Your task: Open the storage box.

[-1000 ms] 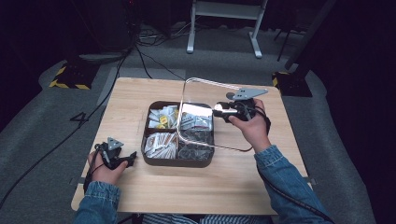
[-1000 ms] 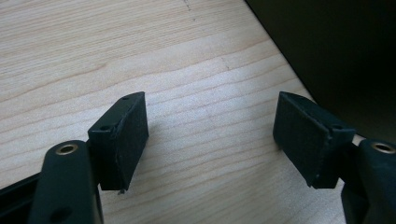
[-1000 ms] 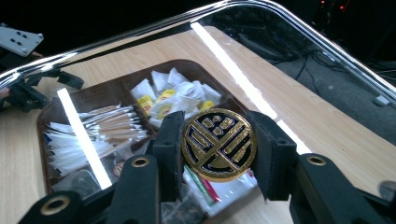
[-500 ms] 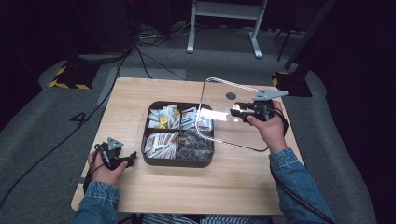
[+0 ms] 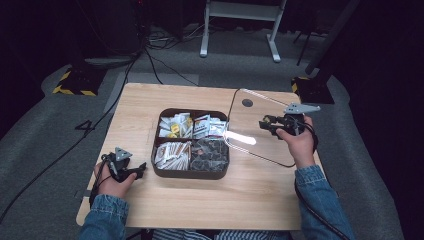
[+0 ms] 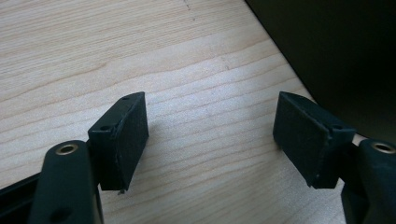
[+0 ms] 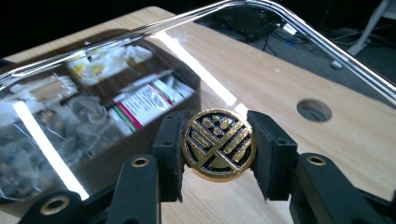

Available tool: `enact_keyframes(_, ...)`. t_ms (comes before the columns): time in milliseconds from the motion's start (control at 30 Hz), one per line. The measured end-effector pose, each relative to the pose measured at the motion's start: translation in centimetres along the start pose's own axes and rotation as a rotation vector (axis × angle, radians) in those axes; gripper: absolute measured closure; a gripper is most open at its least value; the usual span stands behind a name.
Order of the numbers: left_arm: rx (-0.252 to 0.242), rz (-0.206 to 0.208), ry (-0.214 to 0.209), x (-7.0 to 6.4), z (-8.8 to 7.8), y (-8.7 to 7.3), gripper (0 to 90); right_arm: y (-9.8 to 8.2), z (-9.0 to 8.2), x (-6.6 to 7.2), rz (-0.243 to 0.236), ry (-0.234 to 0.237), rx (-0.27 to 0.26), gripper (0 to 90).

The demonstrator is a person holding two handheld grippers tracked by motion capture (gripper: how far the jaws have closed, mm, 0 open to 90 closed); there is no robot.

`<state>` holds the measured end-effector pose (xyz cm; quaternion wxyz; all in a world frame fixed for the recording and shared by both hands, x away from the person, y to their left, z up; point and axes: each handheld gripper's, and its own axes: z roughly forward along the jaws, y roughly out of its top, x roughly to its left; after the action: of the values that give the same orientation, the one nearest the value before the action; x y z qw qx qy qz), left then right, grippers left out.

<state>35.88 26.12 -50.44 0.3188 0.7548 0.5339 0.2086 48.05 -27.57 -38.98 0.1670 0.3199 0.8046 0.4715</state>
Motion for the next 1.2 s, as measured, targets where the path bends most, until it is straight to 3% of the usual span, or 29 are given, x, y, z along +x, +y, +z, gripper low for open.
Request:
enact_keyframes(933,0.001,-0.005,0.005,0.0,0.1,0.1,26.4,-6.0,1.3,-3.7,0.084,-0.077,0.144,58.8)
enact_keyframes(1200,0.002,-0.012,0.011,0.0,0.2,0.2,24.3,-7.5,1.6,-4.2,0.084,-0.096,0.188,58.8)
